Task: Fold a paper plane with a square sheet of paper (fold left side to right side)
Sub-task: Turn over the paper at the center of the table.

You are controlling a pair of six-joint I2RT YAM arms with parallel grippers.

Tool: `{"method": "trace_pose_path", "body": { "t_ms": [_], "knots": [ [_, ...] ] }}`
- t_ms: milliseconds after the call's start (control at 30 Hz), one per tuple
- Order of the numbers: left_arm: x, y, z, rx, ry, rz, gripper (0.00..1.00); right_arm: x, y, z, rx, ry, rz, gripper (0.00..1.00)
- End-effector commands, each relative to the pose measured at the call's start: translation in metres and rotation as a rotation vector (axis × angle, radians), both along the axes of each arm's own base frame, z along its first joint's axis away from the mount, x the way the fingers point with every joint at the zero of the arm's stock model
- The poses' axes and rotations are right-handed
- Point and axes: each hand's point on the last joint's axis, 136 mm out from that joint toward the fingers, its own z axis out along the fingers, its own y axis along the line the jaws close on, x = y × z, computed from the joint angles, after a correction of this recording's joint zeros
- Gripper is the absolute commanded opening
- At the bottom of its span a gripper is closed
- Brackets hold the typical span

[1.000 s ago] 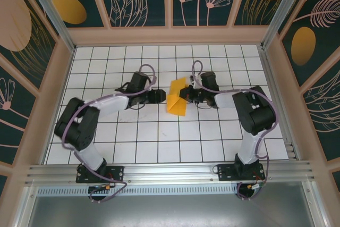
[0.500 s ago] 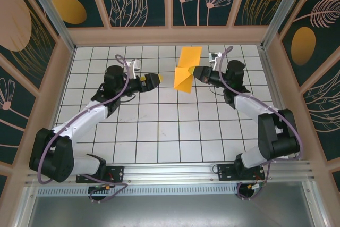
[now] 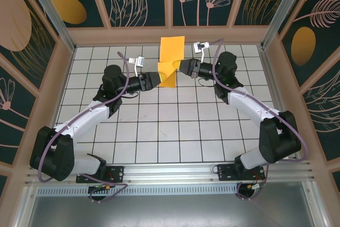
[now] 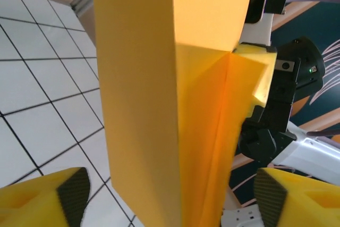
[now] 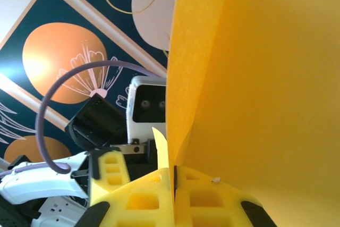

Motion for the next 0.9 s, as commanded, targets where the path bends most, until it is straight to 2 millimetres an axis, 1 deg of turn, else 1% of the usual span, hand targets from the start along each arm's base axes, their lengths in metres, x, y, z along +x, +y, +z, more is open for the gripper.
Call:
{"method": "trace_pose_path", "body": {
  "t_ms": [0, 167, 400, 500, 600, 700, 733, 800, 867],
  "knots": [
    [-0.008, -0.004, 0.013, -0.049, -0.043, -0.046, 0.70, -0.004, 0.005, 0.013, 0.030, -0.033, 0.041, 0.01],
    [-0.011, -0.003, 0.015, -0.055, -0.044, -0.043, 0.47, -0.004, 0.003, 0.008, 0.035, -0.020, 0.030, 0.02],
    [-0.013, -0.001, 0.011, -0.054, -0.032, -0.038, 0.23, -0.001, 0.001, 0.001, 0.028, 0.001, 0.018, 0.05],
    [-0.012, 0.000, 0.008, -0.044, -0.029, -0.026, 0.16, -0.001, -0.001, -0.003, 0.018, 0.009, 0.008, 0.10],
    [-0.009, 0.002, 0.001, -0.007, -0.023, 0.001, 0.11, 0.003, -0.007, -0.012, -0.019, 0.024, -0.029, 0.21],
    [-0.001, 0.006, -0.010, 0.072, -0.030, 0.062, 0.09, 0.012, -0.020, -0.025, -0.083, 0.045, -0.112, 0.33],
    [0.004, 0.010, -0.015, 0.123, -0.035, 0.101, 0.07, 0.017, -0.028, -0.030, -0.113, 0.056, -0.161, 0.38],
    [0.012, 0.017, -0.033, 0.267, -0.031, 0.185, 0.05, 0.031, -0.049, -0.049, -0.218, 0.095, -0.292, 0.46],
    [0.018, 0.028, -0.052, 0.467, -0.037, 0.287, 0.04, 0.044, -0.076, -0.074, -0.373, 0.140, -0.458, 0.51]
  ]
}}
